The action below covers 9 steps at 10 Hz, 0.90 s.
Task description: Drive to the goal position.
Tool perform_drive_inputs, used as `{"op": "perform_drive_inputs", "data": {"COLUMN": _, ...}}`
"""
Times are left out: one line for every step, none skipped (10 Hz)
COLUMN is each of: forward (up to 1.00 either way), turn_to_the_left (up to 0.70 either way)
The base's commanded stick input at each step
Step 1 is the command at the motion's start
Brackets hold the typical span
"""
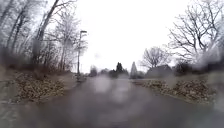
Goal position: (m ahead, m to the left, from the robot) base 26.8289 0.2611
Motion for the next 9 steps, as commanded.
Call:
{"op": "perform_drive_inputs", "data": {"forward": 0.70, "turn_to_the_left": 0.00}}
{"op": "perform_drive_inputs", "data": {"forward": 0.70, "turn_to_the_left": 0.00}}
{"op": "perform_drive_inputs", "data": {"forward": 0.70, "turn_to_the_left": 0.00}}
{"op": "perform_drive_inputs", "data": {"forward": 0.70, "turn_to_the_left": 0.00}}
{"op": "perform_drive_inputs", "data": {"forward": 0.70, "turn_to_the_left": 0.00}}
{"op": "perform_drive_inputs", "data": {"forward": 0.70, "turn_to_the_left": 0.00}}
{"op": "perform_drive_inputs", "data": {"forward": 0.70, "turn_to_the_left": 0.00}}
{"op": "perform_drive_inputs", "data": {"forward": 0.70, "turn_to_the_left": 0.00}}
{"op": "perform_drive_inputs", "data": {"forward": 0.70, "turn_to_the_left": 0.00}}
